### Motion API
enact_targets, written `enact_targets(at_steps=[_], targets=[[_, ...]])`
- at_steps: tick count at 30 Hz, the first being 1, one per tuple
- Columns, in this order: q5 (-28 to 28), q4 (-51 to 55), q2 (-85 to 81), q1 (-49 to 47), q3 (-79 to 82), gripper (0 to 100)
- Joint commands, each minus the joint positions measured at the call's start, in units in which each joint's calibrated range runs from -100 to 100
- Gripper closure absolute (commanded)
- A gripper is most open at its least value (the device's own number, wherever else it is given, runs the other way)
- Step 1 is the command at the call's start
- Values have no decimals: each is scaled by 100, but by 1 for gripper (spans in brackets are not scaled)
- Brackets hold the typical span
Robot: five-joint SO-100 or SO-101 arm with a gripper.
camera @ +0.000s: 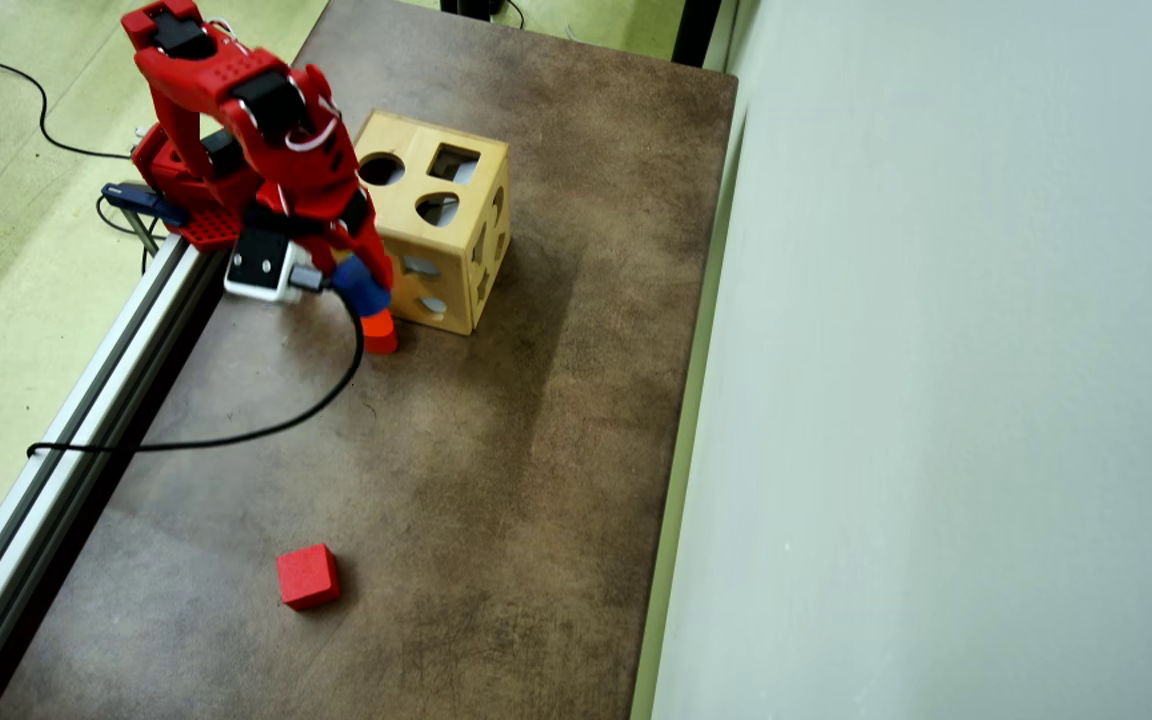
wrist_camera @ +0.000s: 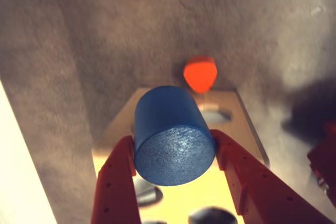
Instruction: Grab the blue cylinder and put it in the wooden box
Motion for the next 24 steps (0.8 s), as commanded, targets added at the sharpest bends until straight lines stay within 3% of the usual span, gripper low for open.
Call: enact_targets(at_steps=[1, 20, 24], targets=[[-210, 259, -720, -435, -159, 79], [-1548, 299, -1238, -1995, 414, 79], [-1568, 283, -1934, -2240, 754, 79]])
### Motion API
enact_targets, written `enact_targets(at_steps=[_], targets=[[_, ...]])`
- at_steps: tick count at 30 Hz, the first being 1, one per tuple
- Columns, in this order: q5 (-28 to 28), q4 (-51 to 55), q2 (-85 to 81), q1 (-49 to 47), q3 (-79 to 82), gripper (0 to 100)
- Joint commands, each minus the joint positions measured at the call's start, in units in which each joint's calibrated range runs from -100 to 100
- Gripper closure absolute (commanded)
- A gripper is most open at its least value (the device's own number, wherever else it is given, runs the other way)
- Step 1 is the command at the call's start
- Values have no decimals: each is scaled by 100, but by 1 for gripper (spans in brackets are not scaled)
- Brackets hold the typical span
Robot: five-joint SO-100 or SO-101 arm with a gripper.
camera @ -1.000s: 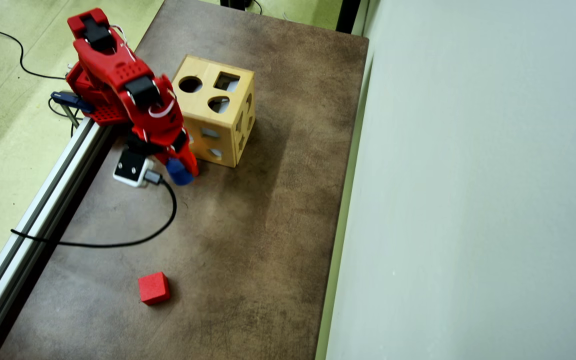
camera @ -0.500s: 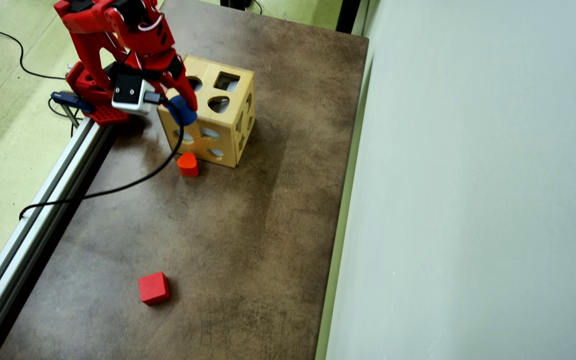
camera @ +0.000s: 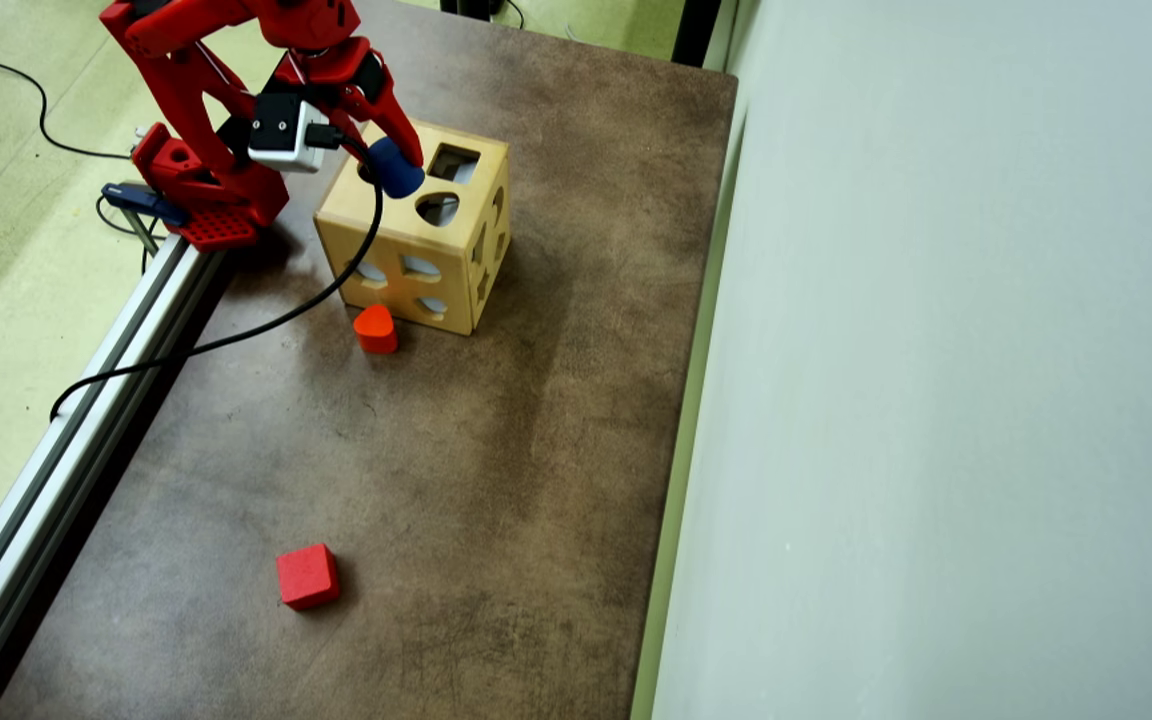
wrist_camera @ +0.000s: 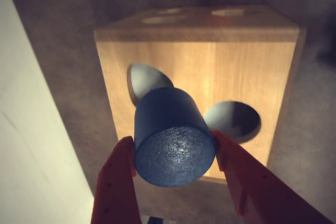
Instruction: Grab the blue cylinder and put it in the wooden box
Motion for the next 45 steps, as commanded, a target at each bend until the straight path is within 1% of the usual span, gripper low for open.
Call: enact_targets(at_steps=[1, 6, 11, 15, 29, 38, 45], targets=[[-24, 17, -791, -252, 184, 79], [20, 1, -1300, -705, 676, 79], [376, 17, -1631, -675, 1248, 79], [381, 17, -1784, -668, 1615, 79], [396, 1, -1716, -646, 1767, 79], [400, -23, -1691, -453, 1892, 79], [400, -23, -1258, -460, 1839, 79]])
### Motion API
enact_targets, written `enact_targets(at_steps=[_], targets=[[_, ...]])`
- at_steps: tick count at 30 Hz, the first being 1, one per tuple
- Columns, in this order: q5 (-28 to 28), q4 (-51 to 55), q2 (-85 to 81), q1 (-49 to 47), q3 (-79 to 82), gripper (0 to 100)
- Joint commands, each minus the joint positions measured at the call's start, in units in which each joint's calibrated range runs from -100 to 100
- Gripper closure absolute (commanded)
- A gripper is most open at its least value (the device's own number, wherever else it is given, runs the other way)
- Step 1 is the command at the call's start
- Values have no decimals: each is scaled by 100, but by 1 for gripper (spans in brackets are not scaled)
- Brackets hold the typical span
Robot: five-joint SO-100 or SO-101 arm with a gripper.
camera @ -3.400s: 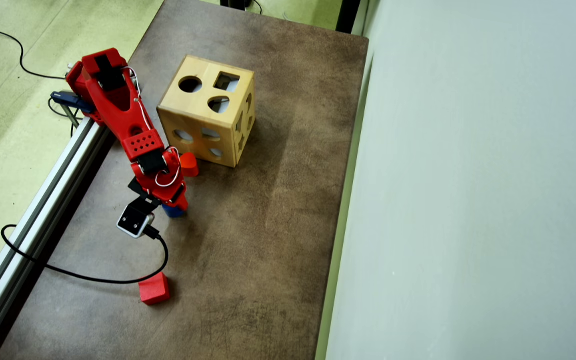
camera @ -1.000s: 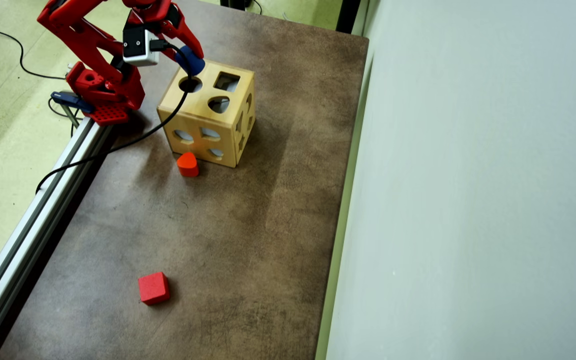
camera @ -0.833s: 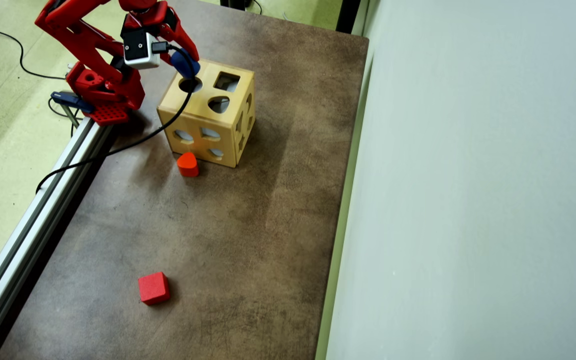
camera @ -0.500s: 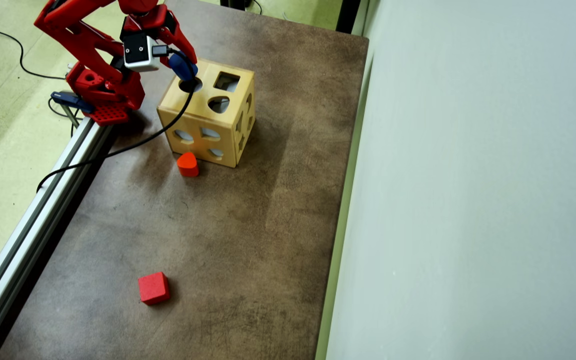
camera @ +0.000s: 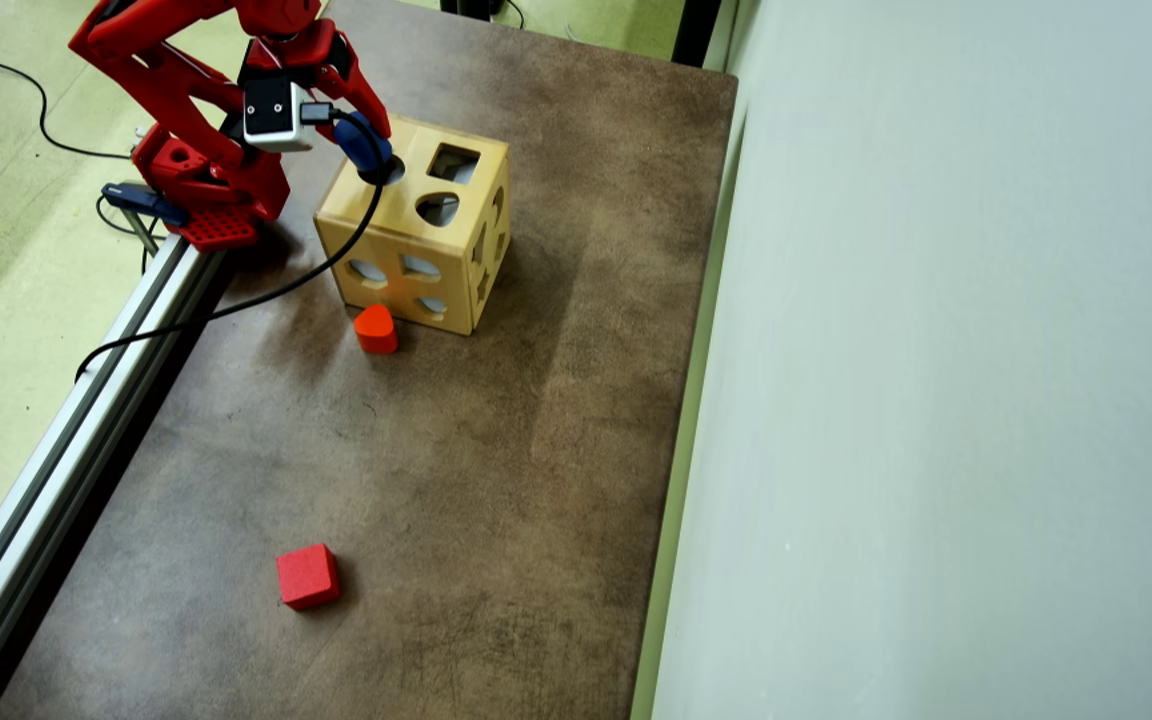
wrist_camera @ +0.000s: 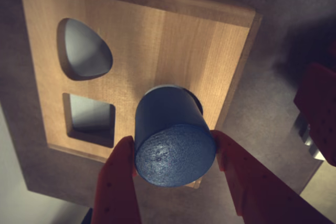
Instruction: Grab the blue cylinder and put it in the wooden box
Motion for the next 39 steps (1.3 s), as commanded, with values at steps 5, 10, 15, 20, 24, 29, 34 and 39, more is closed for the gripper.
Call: enact_targets(at_steps=[5, 10, 15, 20, 24, 29, 34, 39], targets=[[34, -31, 81, -45, -58, 78], [34, -31, 98, -53, -31, 79], [44, -31, 438, -53, -31, 79], [49, -31, 506, -68, -40, 79], [49, -31, 506, -365, -49, 79], [49, -23, 515, -447, -58, 79], [39, -23, 523, -402, -40, 79], [39, -23, 523, -394, -40, 79]])
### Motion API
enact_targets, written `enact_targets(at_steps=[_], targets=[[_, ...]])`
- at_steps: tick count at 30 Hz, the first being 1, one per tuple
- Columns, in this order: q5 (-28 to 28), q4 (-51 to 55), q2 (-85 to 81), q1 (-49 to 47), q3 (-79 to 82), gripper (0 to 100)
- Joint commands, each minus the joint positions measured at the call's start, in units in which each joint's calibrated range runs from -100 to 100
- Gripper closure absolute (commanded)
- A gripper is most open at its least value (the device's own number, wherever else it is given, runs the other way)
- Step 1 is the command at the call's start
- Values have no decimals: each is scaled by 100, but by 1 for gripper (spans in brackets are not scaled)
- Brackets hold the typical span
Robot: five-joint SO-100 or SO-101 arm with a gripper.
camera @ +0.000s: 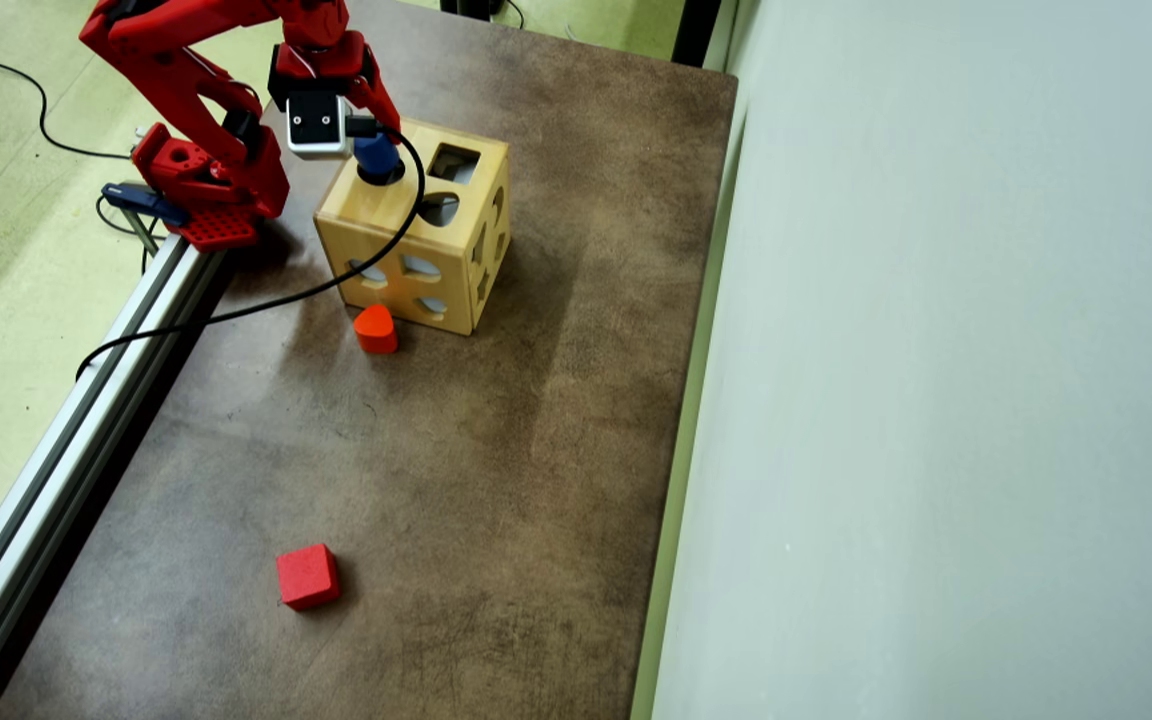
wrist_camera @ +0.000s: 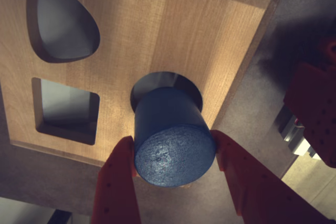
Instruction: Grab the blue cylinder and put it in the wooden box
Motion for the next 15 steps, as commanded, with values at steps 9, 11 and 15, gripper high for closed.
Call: enact_targets(at_steps=[9, 11, 15], targets=[[20, -7, 15, 30, -49, 79], [20, -7, 15, 30, -58, 79], [15, -7, 15, 30, -67, 79]])
